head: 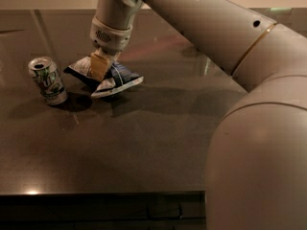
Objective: Move blue chip bag near 7up can
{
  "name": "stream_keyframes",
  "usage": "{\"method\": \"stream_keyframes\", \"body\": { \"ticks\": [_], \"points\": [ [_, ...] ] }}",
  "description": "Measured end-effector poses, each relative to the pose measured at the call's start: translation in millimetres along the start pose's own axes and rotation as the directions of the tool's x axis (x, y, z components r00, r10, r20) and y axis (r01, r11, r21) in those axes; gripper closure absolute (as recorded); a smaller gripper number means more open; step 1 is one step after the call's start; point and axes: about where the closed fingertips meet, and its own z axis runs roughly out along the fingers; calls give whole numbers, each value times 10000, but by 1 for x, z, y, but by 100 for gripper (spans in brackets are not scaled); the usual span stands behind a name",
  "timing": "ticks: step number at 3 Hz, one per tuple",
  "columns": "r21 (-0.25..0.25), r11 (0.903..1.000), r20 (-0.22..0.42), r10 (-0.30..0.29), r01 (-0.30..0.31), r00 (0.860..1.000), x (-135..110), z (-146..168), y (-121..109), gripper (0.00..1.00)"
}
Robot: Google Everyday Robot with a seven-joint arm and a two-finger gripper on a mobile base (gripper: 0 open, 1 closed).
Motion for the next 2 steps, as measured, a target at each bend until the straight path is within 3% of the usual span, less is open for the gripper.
{"method": "stream_keyframes", "body": {
  "ticks": [2],
  "points": [
    [-243,9994,16,-249,249,9997,-17,10,7,38]
  ]
}}
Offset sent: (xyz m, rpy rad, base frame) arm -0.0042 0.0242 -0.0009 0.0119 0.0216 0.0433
